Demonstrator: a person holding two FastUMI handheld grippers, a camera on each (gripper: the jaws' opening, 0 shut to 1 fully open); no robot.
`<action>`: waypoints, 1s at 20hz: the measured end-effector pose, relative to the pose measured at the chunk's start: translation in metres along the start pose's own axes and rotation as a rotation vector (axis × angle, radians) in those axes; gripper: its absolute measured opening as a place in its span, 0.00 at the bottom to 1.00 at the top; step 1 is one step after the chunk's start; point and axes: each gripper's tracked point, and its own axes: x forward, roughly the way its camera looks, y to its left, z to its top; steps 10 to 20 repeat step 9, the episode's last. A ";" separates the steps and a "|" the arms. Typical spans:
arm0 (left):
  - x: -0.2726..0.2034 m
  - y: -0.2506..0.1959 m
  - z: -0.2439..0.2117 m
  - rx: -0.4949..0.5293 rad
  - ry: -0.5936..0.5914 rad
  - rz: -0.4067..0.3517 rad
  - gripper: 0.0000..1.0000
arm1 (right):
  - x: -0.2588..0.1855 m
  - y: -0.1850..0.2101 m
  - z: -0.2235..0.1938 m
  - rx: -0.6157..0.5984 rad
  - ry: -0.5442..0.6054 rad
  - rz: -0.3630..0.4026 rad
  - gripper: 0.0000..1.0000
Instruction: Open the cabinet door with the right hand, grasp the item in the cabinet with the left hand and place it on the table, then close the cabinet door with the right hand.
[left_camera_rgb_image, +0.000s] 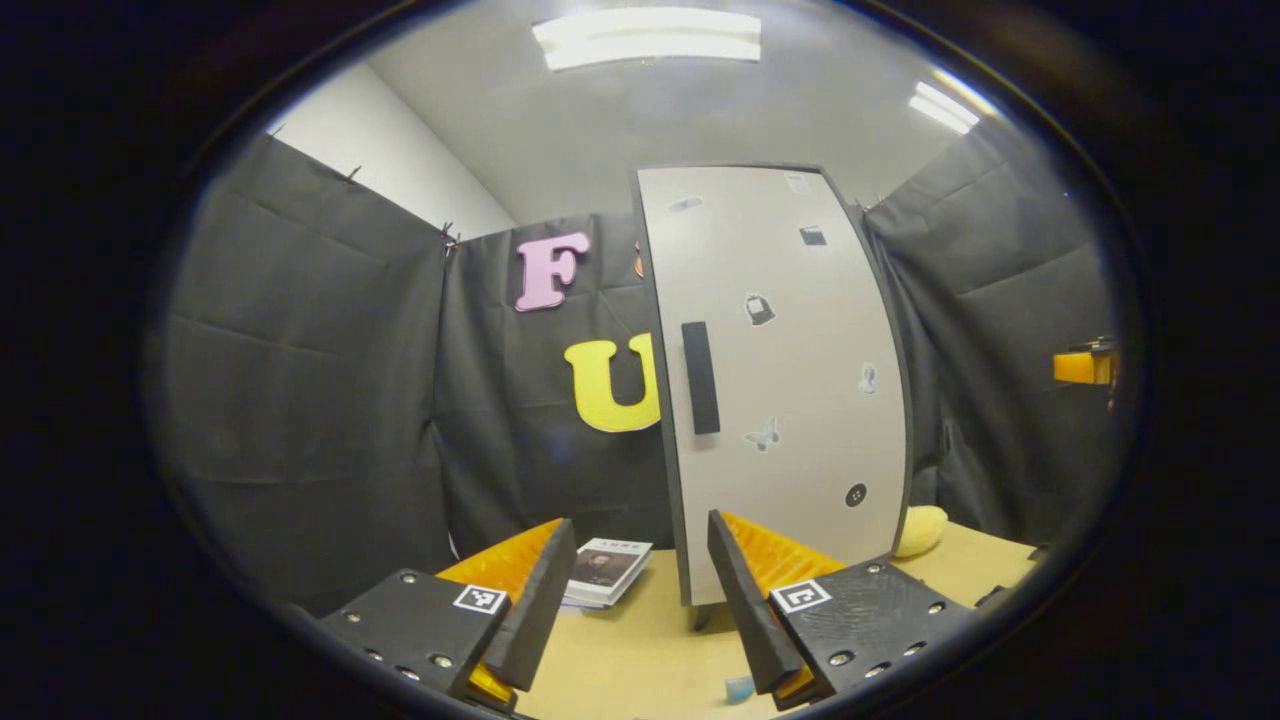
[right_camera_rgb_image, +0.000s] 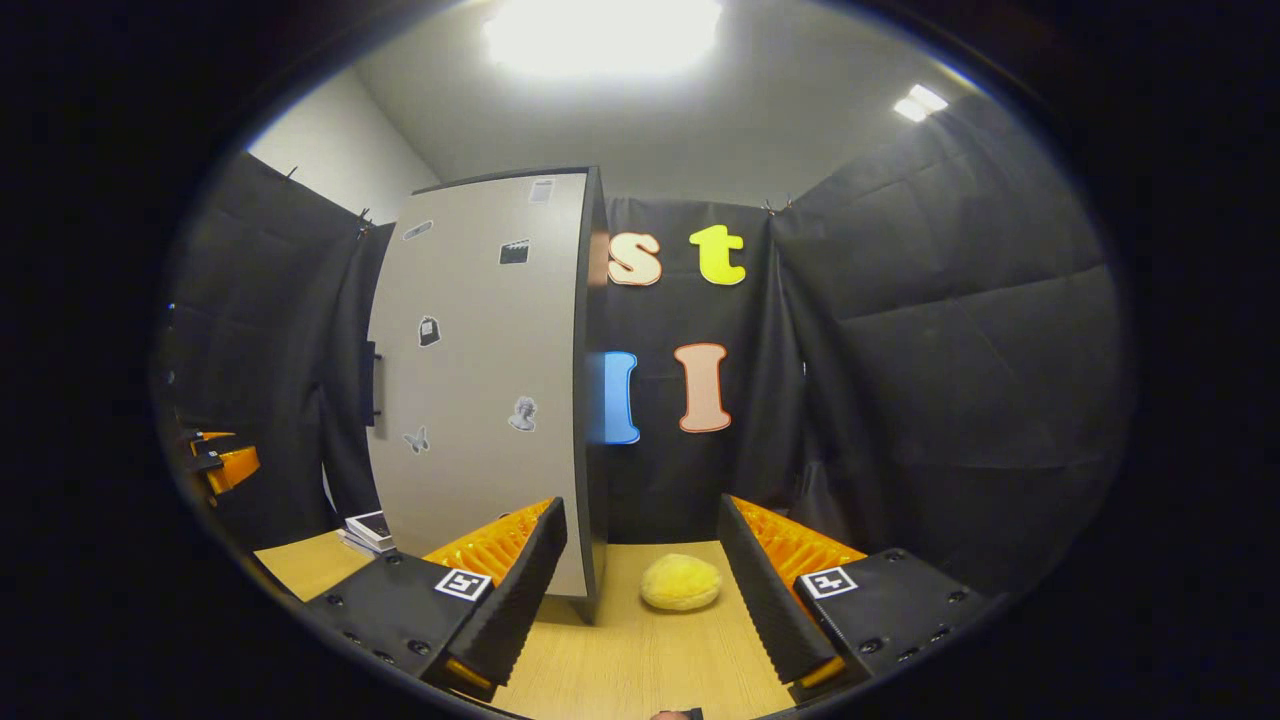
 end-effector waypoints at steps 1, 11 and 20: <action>0.000 0.001 -0.001 -0.004 0.002 -0.001 0.81 | 0.001 0.000 0.000 -0.001 -0.002 -0.001 0.96; 0.003 0.006 -0.003 -0.005 0.008 -0.009 0.80 | 0.000 0.001 0.001 0.001 -0.002 -0.001 0.96; 0.003 0.006 -0.003 -0.005 0.008 -0.009 0.80 | 0.000 0.001 0.001 0.001 -0.002 -0.001 0.96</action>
